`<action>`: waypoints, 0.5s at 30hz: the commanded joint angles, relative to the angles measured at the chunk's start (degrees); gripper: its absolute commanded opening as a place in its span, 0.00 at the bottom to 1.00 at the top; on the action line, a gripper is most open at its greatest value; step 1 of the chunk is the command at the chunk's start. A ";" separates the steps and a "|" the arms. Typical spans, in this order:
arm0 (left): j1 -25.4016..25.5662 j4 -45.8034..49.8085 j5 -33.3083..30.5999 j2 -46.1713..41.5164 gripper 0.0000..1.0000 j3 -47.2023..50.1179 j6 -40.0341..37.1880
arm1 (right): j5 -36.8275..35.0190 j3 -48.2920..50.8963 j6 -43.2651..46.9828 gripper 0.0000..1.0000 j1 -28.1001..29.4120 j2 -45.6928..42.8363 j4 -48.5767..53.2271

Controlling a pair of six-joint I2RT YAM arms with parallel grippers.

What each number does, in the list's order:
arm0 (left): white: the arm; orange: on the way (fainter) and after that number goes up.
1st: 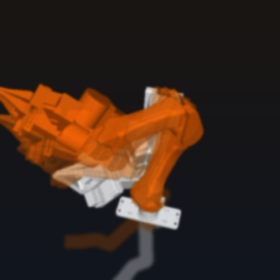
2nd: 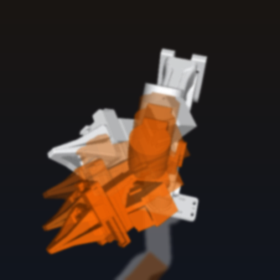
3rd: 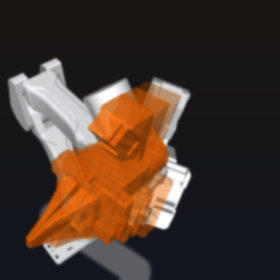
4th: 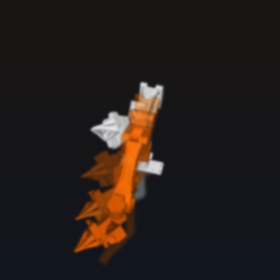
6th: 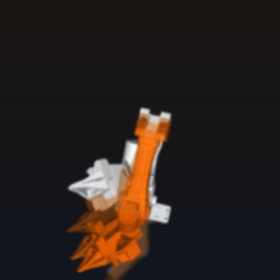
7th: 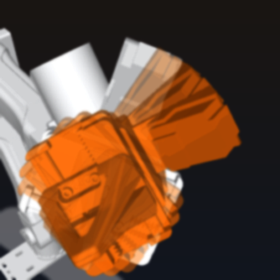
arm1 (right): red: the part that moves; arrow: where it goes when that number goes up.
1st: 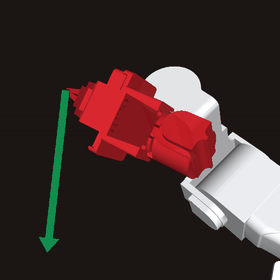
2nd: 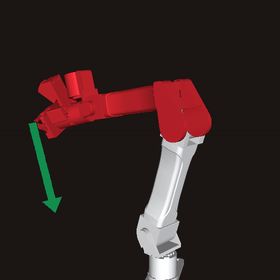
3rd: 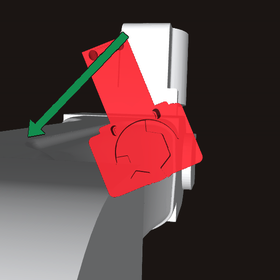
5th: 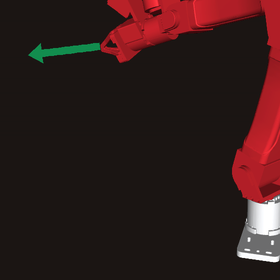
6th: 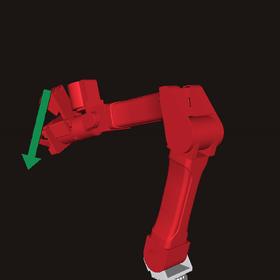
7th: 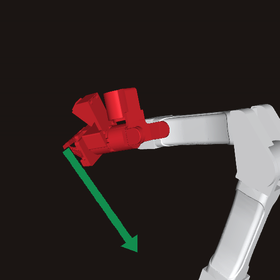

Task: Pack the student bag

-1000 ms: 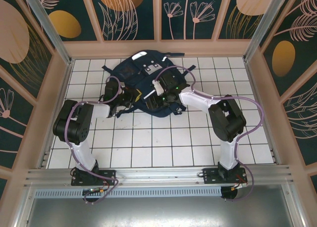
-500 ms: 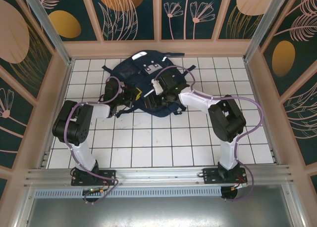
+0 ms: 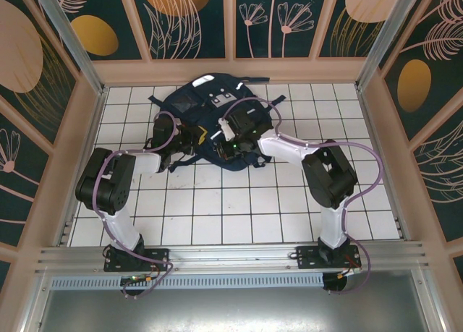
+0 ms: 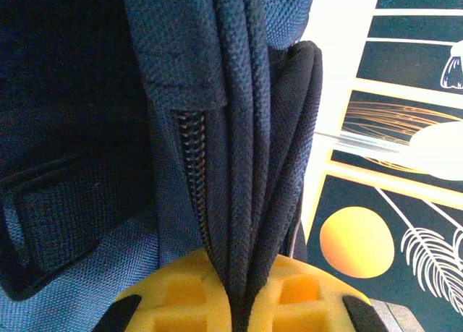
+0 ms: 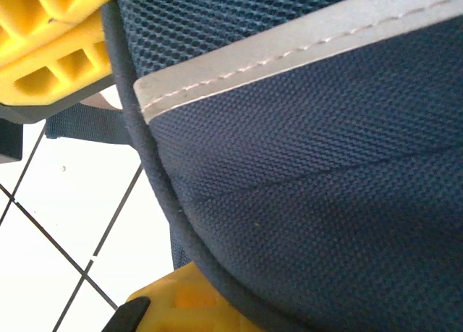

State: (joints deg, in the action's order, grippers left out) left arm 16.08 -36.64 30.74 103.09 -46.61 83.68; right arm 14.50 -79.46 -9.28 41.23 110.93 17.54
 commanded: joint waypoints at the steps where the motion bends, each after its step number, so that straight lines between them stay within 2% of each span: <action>1: 2.84 -7.45 6.00 -3.36 0.00 -1.64 0.67 | 0.85 -0.32 0.68 0.00 0.57 -3.07 -4.18; 15: 0.44 0.99 8.02 -2.45 0.00 -4.77 -5.84 | -0.96 8.23 7.59 0.00 -5.58 -10.68 1.47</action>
State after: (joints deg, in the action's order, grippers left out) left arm 16.82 -34.15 34.35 103.09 -48.51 81.23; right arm 15.99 -72.95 -3.64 38.09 102.74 18.09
